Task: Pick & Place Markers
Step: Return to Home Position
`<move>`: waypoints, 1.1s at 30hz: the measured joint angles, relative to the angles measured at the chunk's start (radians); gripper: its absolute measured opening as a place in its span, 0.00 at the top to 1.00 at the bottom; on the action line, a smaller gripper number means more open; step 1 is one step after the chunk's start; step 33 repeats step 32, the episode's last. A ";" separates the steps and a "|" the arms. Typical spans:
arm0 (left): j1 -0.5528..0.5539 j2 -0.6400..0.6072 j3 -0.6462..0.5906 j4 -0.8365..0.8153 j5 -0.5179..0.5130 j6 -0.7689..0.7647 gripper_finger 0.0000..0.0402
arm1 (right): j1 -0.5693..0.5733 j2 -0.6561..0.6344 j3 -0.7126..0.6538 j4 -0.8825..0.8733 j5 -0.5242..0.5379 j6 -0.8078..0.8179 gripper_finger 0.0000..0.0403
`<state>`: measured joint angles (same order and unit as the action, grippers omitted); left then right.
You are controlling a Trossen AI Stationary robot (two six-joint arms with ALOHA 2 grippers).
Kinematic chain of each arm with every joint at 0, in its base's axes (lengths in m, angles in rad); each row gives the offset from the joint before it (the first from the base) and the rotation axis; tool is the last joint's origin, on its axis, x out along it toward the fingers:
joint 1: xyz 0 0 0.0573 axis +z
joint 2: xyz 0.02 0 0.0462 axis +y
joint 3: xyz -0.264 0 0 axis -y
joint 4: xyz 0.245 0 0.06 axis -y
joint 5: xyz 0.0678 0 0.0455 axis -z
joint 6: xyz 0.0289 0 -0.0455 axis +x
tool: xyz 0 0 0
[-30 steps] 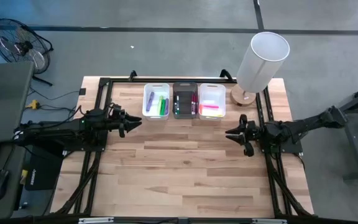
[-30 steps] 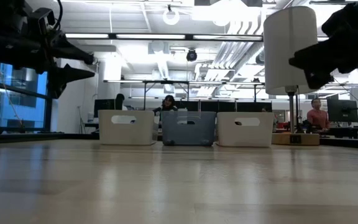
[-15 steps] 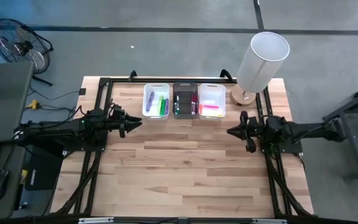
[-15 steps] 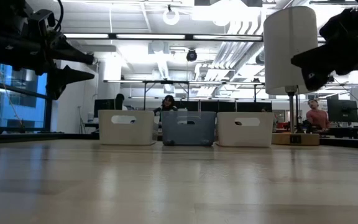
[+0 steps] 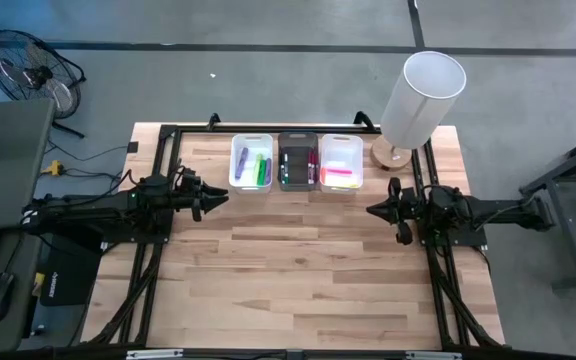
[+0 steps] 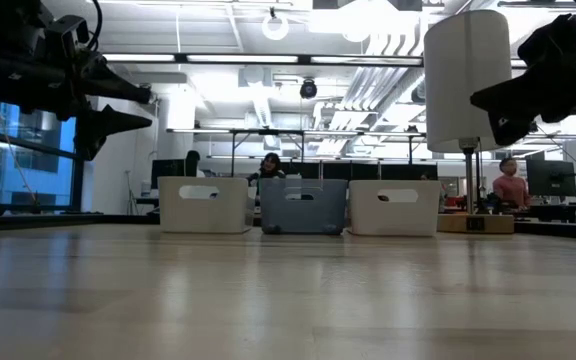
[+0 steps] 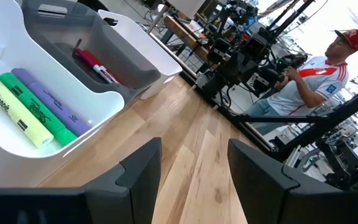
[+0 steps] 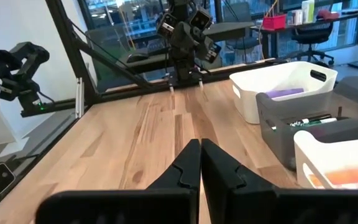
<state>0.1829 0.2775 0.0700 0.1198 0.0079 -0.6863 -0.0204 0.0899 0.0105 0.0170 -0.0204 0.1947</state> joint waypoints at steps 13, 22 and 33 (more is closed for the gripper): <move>0.000 0.000 0.000 0.000 0.000 0.000 0.55 | 0.000 0.000 0.000 0.004 -0.001 0.007 0.98; 0.000 0.000 0.000 0.000 0.000 0.000 0.55 | 0.000 0.000 0.001 0.004 -0.002 0.007 0.99; 0.000 0.000 0.000 0.000 0.000 0.000 0.55 | 0.001 0.000 0.001 0.004 -0.002 0.006 0.98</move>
